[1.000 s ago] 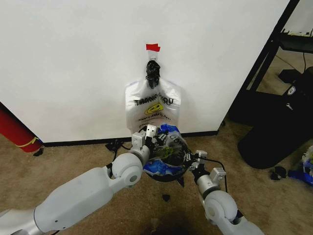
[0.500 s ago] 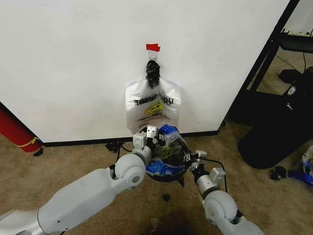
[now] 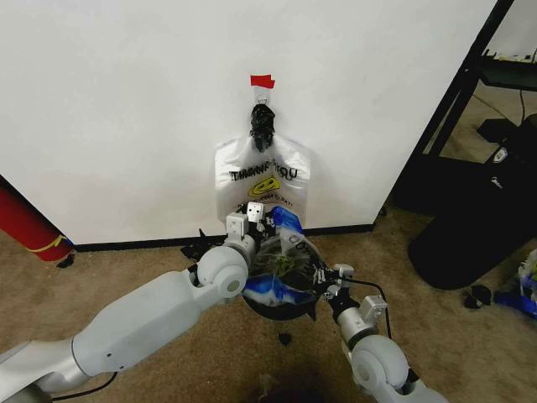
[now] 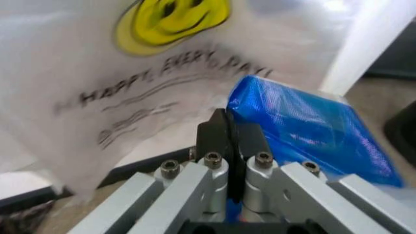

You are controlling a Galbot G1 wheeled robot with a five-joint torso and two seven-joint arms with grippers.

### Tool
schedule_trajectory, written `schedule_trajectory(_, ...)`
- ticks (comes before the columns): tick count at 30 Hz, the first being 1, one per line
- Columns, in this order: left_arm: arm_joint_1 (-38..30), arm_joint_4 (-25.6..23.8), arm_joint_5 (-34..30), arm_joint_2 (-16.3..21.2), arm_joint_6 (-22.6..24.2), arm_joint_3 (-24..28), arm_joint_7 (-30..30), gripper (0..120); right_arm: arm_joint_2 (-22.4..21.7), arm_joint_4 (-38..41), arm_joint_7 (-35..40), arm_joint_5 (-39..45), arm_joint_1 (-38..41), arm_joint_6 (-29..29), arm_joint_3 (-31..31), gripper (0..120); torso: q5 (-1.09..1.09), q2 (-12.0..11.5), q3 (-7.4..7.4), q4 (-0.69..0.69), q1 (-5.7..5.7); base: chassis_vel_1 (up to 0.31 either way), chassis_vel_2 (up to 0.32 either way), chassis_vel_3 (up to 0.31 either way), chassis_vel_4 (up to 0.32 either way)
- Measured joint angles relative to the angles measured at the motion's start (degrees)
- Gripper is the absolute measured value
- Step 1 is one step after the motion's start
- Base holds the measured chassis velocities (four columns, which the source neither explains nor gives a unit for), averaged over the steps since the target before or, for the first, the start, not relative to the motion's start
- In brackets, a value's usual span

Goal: Pick up the garbage bag from the wall and place it over the trash bin.

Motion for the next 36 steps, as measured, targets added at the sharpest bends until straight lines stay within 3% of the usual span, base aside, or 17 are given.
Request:
schedule_trajectory(25,1.8,1.6,-6.1,7.2,1.9,-3.2,7.0,0,0.0,0.7,-2.9,0.5,-1.9,3.6,0.1,1,0.01,0.0,0.0,0.0,0.0,0.0,0.0,0.0,0.0)
schedule_trajectory(28,2.8,0.2,-6.5,7.2,3.0,-4.5,6.5,6,0.2,0.6,-2.2,0.7,-1.8,3.6,0.2,1,0.0,0.0,0.0,-0.01,0.0,0.0,0.0,0.0,0.0)
schedule_trajectory(36,4.9,-6.9,-7.5,9.4,4.9,-10.0,5.9,36,0.8,0.0,-0.3,1.9,-1.0,2.5,0.4,1,0.01,0.0,0.0,-0.01,0.0,0.0,0.0,0.0,0.0)
